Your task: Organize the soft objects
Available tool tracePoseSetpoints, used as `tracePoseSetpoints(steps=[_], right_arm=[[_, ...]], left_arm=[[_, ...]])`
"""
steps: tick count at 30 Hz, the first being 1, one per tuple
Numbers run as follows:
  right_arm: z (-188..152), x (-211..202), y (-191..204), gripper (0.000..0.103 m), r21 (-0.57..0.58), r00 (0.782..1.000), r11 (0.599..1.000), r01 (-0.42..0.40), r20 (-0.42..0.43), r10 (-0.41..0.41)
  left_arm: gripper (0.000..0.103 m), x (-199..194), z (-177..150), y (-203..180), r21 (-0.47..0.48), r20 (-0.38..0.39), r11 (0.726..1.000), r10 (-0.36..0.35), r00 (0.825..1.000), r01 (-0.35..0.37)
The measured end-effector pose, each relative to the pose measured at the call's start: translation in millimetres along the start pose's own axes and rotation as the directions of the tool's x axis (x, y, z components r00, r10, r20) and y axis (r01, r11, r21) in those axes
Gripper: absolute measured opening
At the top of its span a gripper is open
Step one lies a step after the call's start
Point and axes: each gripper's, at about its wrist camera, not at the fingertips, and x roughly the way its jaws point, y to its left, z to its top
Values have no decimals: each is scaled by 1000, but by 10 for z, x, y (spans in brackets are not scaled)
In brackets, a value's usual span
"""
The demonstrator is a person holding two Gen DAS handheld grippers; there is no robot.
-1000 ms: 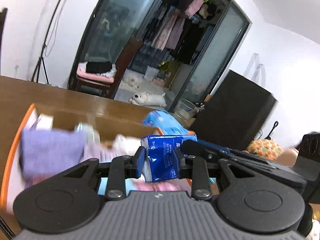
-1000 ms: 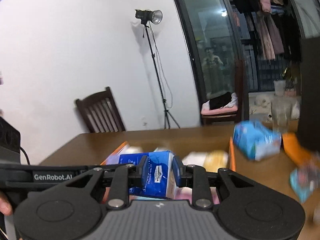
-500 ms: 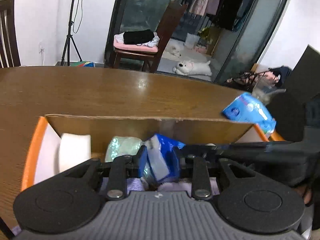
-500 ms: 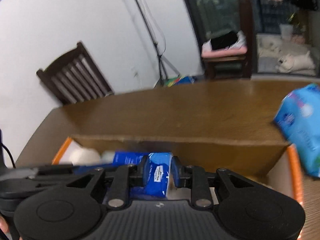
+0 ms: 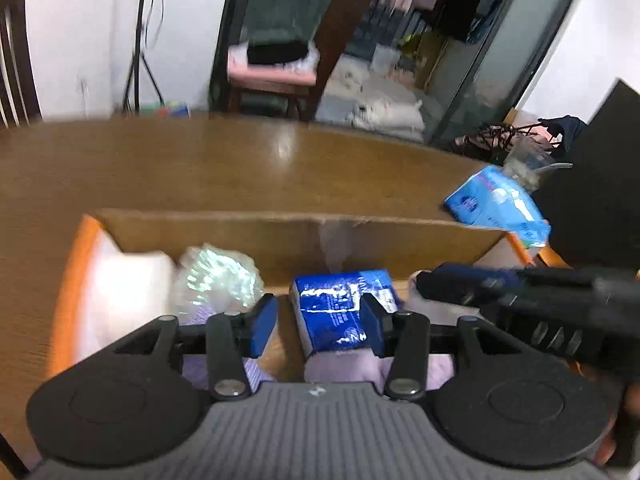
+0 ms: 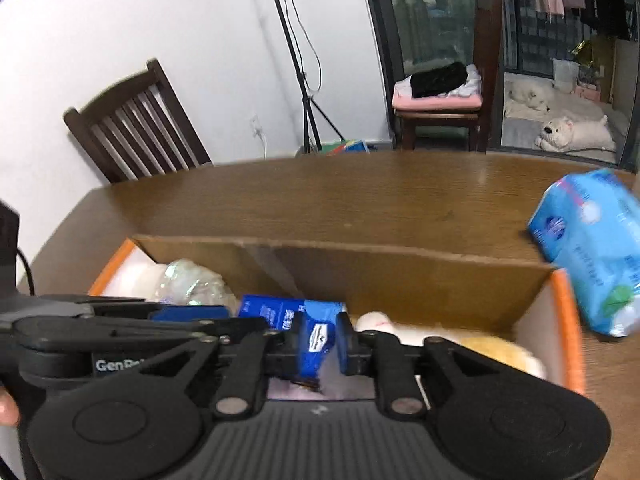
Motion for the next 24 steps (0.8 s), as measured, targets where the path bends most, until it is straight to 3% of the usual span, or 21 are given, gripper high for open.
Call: tracePoseSetpoints(steps=[4, 7, 11, 14, 16, 19, 20, 24], right_arm=[[111, -585, 78, 27, -33, 999, 999, 29, 45, -27], [100, -998, 156, 39, -69, 997, 996, 55, 65, -50], [-53, -1519, 222, 51, -97, 992, 993, 65, 116, -53], [-259, -1844, 221, 60, -97, 980, 992, 81, 188, -62], [-427, -1980, 228, 71, -101, 965, 991, 90, 256, -62], [-738, -2150, 255, 89, -94, 915, 988, 126, 396, -79], [-826, -2182, 265, 89, -91, 898, 987, 134, 431, -82], [-1140, -2265, 312, 91, -98, 851, 982, 164, 518, -91]], left_arm=[[67, -675, -17, -142, 21, 92, 1000, 19, 996, -21], [71, -1153, -90, -294, 50, 163, 997, 55, 985, -64], [82, -1657, -293, -418, 53, 248, 991, 109, 962, -126], [85, -1882, -474, -473, 53, 323, 986, 134, 937, -159], [89, -2022, -667, -497, 52, 398, 982, 146, 906, -181], [94, -2156, -937, -544, 32, 516, 974, 175, 838, -223], [94, -2185, -1028, -560, 27, 544, 973, 179, 819, -231], [94, -2252, -1276, -586, 18, 566, 972, 182, 804, -233]])
